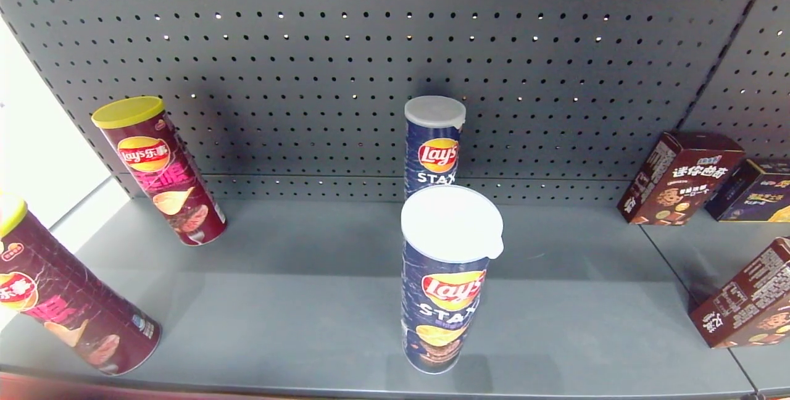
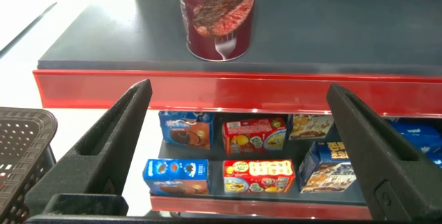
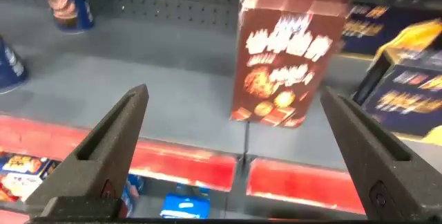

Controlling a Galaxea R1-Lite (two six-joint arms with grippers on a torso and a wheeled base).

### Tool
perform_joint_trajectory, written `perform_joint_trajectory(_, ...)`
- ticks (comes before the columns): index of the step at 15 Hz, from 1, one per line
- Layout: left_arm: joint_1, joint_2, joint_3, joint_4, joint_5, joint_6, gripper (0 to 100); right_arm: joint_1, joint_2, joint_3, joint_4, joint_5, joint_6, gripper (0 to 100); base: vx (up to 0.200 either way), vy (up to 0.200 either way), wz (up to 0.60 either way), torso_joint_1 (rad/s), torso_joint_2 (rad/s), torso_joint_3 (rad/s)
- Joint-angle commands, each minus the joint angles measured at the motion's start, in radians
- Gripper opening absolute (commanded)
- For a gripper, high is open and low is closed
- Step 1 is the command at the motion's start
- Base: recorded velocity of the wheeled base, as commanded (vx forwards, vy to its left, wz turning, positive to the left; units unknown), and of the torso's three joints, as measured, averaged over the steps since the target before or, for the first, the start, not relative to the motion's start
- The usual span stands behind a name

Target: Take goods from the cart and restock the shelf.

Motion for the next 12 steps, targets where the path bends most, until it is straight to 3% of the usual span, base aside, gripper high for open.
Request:
perform_joint_trajectory(1,0.000,0.001,0.000,0.000,0.002,-0.001,100,-0.056,-0.020,0.005,0.000,-0.032,0.033,100,0.000,0.000,0.00,0.000,0.00,0.000)
perform_joint_trajectory(4,0.002,0.001,0.001,0.000,0.002,-0.001,100,-0.040,-0.063,0.007,0.000,-0.181,0.072,100,0.000,0.000,0.00,0.000,0.00,0.000)
perform_joint_trajectory(7,0.002,0.001,0.001,-0.002,0.002,-0.001,100,-0.040,-0.063,0.005,0.001,-0.096,0.067,100,0.000,0.000,0.00,0.000,0.00,0.000)
perform_joint_trajectory(8,0.002,0.001,0.001,-0.002,0.002,-0.001,100,-0.042,-0.063,0.007,0.007,-0.124,0.069,100,0.000,0.000,0.00,0.000,0.00,0.000)
perform_joint_trajectory(9,0.002,0.001,0.001,-0.002,0.002,0.001,100,-0.042,-0.063,-0.002,0.038,-0.267,0.070,100,0.000,0.000,0.00,0.000,0.00,0.000)
perform_joint_trajectory(11,0.002,0.001,0.001,-0.002,0.002,-0.001,100,-0.040,-0.066,0.001,0.036,-0.247,0.072,100,0.000,0.000,0.00,0.000,0.00,0.000)
perform_joint_trajectory(12,0.002,0.001,0.001,-0.002,0.002,-0.001,100,-0.039,-0.066,0.007,0.026,-0.147,0.078,100,0.000,0.000,0.00,0.000,0.00,0.000)
